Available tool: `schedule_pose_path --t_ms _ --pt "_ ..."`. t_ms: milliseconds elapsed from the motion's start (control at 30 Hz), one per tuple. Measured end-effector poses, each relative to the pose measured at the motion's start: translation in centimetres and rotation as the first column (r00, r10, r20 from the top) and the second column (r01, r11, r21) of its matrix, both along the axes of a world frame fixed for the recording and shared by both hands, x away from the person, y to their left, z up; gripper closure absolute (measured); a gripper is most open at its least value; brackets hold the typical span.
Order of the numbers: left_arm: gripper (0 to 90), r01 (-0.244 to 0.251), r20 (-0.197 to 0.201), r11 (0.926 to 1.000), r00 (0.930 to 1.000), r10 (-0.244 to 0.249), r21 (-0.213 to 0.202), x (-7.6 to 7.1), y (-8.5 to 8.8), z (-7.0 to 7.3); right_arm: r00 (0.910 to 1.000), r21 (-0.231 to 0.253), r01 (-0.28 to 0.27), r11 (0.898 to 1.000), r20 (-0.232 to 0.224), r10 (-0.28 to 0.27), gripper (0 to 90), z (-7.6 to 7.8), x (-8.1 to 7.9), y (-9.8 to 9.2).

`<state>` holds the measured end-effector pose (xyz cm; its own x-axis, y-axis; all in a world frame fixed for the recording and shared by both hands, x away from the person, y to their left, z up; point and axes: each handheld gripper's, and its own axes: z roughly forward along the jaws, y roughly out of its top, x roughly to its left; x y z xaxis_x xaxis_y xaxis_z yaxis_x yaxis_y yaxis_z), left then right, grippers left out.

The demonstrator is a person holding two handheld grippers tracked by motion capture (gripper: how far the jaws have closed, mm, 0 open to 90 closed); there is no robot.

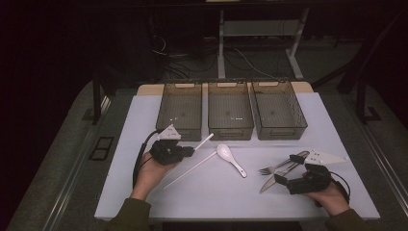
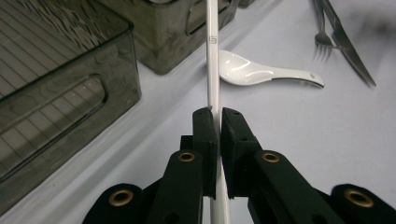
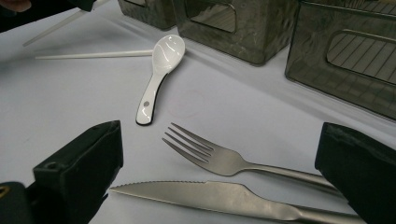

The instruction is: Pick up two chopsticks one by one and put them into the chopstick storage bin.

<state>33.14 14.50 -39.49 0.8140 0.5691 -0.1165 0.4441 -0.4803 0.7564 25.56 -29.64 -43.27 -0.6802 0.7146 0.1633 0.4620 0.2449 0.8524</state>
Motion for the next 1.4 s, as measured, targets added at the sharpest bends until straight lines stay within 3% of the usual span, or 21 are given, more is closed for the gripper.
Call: schedule_pose_path --t_ms 733,1000,1233,1400 --pt "83.9 -0.03 0.004 0.9995 0.9995 0.03 0.007 2.6 -1.2 2.5 0.9999 -0.001 0.003 1.0 0.01 -0.003 1.1 0.0 0.0 -0.1" --pt "83.9 -0.028 0.005 0.9996 0.9996 0.028 -0.005 4.1 -1.5 3.6 0.9999 0.005 0.007 1.0 0.008 -0.007 1.1 0.1 -0.1 -0.2" --pt "83.9 -0.055 0.001 0.9982 0.9985 0.055 -0.026 5.5 -1.4 4.6 0.9999 0.007 0.01 1.0 0.008 -0.01 1.1 0.1 0.0 -0.2" --pt "83.9 -0.063 0.008 0.9979 0.998 0.063 -0.014 6.7 -1.4 5.4 0.9999 0.01 0.011 1.0 0.002 -0.011 1.1 0.1 -0.1 -0.2"
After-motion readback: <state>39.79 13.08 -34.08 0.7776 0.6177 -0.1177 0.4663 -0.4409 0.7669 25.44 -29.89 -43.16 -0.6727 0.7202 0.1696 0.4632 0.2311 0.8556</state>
